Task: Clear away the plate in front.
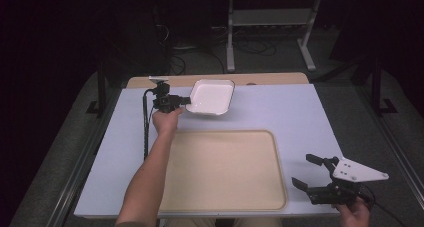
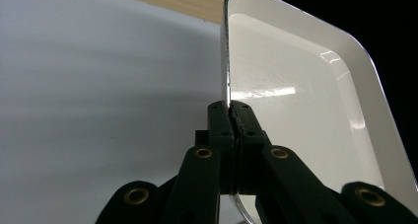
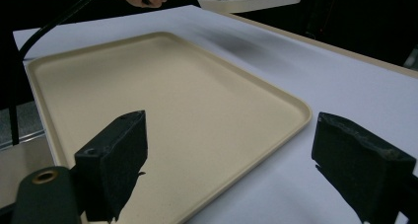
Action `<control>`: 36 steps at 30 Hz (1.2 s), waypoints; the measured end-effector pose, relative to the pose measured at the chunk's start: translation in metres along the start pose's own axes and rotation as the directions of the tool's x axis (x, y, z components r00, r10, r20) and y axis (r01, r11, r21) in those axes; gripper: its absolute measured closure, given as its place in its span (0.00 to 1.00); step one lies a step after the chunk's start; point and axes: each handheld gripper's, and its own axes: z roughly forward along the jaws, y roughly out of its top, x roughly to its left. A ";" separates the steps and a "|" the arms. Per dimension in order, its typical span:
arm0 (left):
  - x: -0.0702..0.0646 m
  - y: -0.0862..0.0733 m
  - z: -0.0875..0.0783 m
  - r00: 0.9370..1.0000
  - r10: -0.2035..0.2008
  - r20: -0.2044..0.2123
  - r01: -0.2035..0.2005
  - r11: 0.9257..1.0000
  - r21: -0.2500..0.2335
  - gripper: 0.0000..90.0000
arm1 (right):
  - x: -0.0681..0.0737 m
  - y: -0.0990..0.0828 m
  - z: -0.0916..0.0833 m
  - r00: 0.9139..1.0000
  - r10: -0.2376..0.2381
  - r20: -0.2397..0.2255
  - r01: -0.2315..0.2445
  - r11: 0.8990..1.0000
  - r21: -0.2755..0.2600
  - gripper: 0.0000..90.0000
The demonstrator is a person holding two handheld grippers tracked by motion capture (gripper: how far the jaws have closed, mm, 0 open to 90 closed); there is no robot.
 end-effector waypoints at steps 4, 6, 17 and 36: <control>0.003 -0.005 -0.010 1.000 -0.005 0.003 0.005 1.000 -0.008 0.98 | 0.000 0.000 -0.001 1.000 0.001 0.002 -0.001 1.000 0.002 0.14; 0.005 -0.007 -0.014 1.000 -0.013 0.005 0.013 1.000 -0.014 0.98 | 0.000 0.000 0.000 1.000 0.000 0.005 0.000 1.000 0.006 0.14; 0.001 -0.016 -0.037 1.000 -0.002 0.003 0.002 1.000 -0.030 0.98 | 0.002 0.001 0.002 1.000 -0.008 0.000 0.008 1.000 0.017 0.14; -0.013 -0.035 -0.060 0.999 0.027 0.042 -0.026 0.999 -0.020 0.98 | 0.001 0.000 -0.001 1.000 -0.009 0.011 0.009 1.000 0.017 0.14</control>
